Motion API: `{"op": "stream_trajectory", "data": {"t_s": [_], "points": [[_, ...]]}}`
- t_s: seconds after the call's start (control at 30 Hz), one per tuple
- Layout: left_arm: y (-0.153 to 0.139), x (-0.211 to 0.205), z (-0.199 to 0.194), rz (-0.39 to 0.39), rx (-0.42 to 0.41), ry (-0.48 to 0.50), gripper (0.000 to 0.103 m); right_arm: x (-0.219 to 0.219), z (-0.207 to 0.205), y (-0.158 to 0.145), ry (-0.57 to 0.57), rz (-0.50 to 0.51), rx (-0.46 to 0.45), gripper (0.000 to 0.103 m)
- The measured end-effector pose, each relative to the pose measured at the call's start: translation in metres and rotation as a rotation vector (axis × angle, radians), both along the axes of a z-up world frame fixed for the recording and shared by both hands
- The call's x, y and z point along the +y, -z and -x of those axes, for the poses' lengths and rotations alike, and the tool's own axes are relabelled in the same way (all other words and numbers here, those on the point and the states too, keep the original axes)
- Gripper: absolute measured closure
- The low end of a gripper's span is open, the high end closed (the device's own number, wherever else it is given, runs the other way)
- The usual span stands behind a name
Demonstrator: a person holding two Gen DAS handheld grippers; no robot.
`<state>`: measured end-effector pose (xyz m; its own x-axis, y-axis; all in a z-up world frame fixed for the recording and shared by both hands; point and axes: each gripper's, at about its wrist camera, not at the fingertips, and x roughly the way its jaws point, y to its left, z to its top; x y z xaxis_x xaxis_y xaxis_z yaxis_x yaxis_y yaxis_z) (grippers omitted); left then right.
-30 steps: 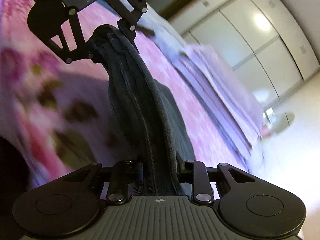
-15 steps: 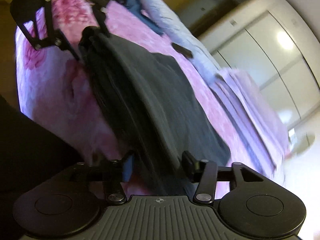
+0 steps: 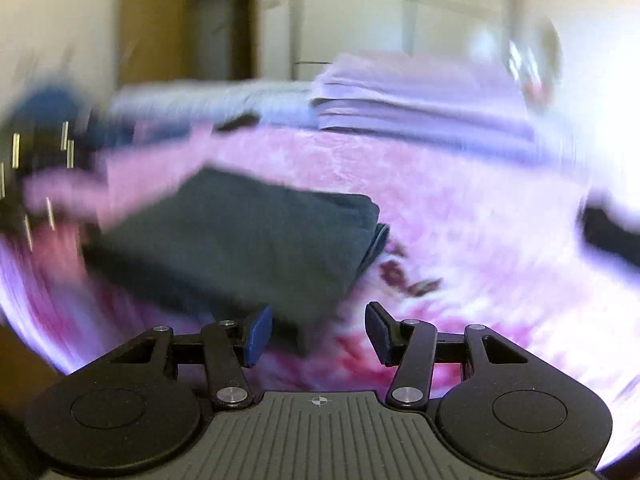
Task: Fold clothes
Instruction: 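Lower the folded jeans onto the dark grey cloth and open both grippers, then grasp the edge of the dark grey cloth stack with both grippers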
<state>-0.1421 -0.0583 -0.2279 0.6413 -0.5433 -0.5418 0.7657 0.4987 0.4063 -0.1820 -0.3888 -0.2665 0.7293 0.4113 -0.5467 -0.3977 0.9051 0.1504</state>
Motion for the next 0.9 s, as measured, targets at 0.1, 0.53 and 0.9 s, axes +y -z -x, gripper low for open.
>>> {"op": "stream_trajectory", "data": {"t_s": [0.1,0.53,0.9], "points": [[0.019,-0.022,-0.032,-0.01,0.059,-0.003,0.058,-0.018,-0.028,-0.007,0.056,-0.219,0.093,0.052],[0.039,-0.042,-0.063,0.0,0.122,-0.066,0.06,-0.041,-0.133,0.012,0.041,-0.434,0.232,0.096],[0.049,-0.056,-0.071,-0.064,0.166,-0.073,0.062,-0.046,-0.149,0.017,0.02,-0.338,0.206,0.095]]}}
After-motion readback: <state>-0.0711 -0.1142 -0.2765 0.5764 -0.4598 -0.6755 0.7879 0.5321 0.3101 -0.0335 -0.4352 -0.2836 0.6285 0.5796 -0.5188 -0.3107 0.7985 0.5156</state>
